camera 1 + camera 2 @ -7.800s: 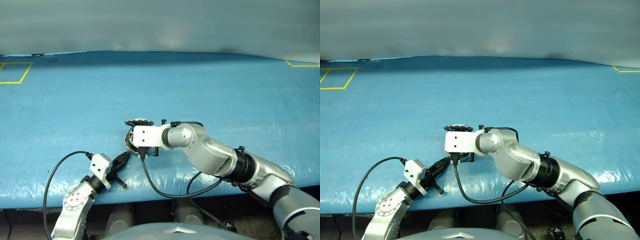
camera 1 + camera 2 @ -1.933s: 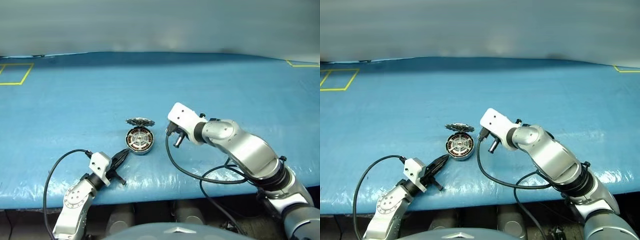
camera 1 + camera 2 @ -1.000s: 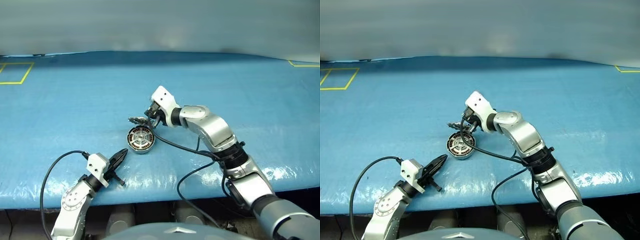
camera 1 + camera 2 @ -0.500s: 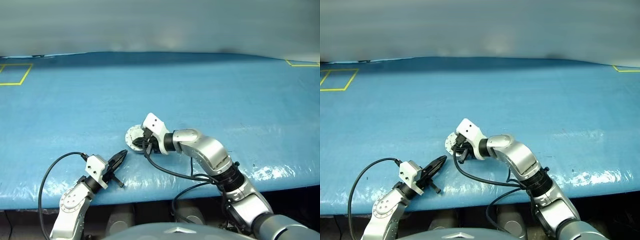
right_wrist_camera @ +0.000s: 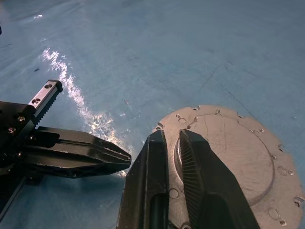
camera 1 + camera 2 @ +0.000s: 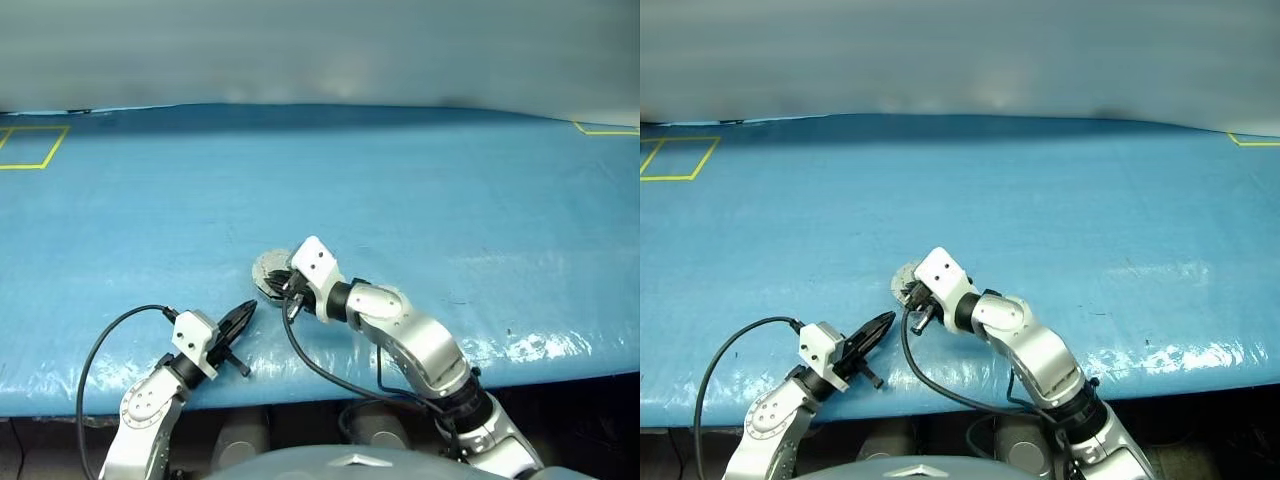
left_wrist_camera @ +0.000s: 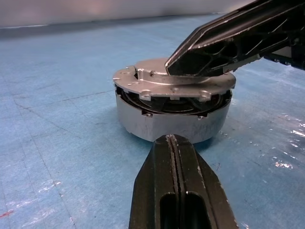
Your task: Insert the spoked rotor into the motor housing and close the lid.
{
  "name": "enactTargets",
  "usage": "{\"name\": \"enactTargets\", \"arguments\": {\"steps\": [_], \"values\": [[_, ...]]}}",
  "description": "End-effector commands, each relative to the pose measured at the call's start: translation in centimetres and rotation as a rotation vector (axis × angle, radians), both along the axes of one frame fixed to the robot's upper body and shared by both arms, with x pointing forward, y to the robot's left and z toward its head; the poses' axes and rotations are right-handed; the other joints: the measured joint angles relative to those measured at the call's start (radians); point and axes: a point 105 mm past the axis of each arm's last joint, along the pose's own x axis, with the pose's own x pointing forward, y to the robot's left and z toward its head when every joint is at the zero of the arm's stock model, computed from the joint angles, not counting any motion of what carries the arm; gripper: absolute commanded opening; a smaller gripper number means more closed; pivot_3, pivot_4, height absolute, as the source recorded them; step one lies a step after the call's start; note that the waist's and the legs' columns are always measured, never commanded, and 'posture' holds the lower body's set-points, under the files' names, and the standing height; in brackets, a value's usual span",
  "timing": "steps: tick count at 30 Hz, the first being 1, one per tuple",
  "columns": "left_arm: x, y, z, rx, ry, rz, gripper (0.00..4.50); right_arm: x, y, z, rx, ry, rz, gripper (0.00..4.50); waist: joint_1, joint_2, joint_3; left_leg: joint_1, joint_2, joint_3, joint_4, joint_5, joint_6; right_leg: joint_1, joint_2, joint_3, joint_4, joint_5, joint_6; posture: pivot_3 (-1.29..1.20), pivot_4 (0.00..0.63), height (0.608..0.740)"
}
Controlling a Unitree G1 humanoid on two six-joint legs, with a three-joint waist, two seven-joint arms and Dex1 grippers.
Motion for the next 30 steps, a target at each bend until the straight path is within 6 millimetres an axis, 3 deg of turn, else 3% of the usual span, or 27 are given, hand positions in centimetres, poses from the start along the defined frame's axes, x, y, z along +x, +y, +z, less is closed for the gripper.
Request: {"name": "enactTargets", "arguments": {"steps": [1, 6, 10, 30], "values": [[0.0, -0.3, 1.1, -0.007, -0.038, -0.007, 0.00, 0.2, -0.7, 1.2, 0.051, -0.085, -0.112, 1.62, 0.000, -0.001, 0.000, 0.000, 0.000, 0.000, 0.000, 0.000, 0.000, 0.000, 0.000, 0.000, 0.000, -0.001, -0.001, 0.00, 0.150, 0.740], [0.1, -0.2, 1.0, -0.004, -0.034, -0.015, 0.00, 0.6, -0.7, 0.2, 0.018, -0.138, -0.219, 3.25, -0.001, -0.001, 0.000, 0.001, 0.000, 0.000, 0.001, 0.000, 0.000, 0.001, 0.000, 0.000, 0.001, -0.001, -0.002, 0.00, 0.150, 0.740], [0.2, -0.2, 0.7, -0.003, -0.028, -0.023, 0.00, 1.0, -0.1, 0.5, 0.027, -0.160, -0.227, 4.49, -0.001, -0.001, 0.000, 0.001, 0.000, 0.000, 0.001, 0.000, 0.000, 0.001, 0.000, 0.001, 0.001, -0.001, -0.002, 0.00, 0.150, 0.740], [0.2, 0.3, -0.2, -0.006, -0.019, -0.011, 0.00, 1.9, -0.9, -1.8, -0.035, 0.000, -0.143, 4.49, 0.001, -0.001, 0.000, 0.001, 0.000, 0.000, 0.001, 0.000, 0.000, 0.001, 0.000, 0.000, 0.000, -0.001, -0.002, 0.00, 0.150, 0.740]]}}
